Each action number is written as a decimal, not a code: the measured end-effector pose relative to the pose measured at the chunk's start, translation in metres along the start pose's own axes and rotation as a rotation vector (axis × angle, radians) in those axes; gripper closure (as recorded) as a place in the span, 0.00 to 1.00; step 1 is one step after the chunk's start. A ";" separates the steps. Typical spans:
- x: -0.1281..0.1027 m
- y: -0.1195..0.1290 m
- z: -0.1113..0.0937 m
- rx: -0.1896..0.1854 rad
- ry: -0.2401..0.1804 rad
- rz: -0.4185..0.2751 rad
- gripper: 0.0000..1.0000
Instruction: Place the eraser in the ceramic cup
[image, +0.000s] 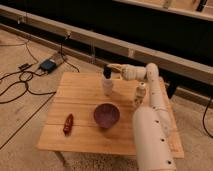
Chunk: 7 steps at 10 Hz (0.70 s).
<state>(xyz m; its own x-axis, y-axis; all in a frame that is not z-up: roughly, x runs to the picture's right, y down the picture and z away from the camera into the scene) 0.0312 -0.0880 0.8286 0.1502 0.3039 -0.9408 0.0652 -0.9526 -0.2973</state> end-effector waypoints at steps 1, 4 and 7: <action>-0.017 -0.001 -0.005 0.032 -0.084 0.006 1.00; -0.027 0.010 -0.017 0.060 -0.180 0.034 1.00; -0.020 0.026 -0.022 0.026 -0.188 0.052 1.00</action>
<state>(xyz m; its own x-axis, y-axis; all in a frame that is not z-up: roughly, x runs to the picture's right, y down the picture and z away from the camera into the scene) 0.0519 -0.1187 0.8428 -0.0344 0.2485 -0.9680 0.0360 -0.9676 -0.2497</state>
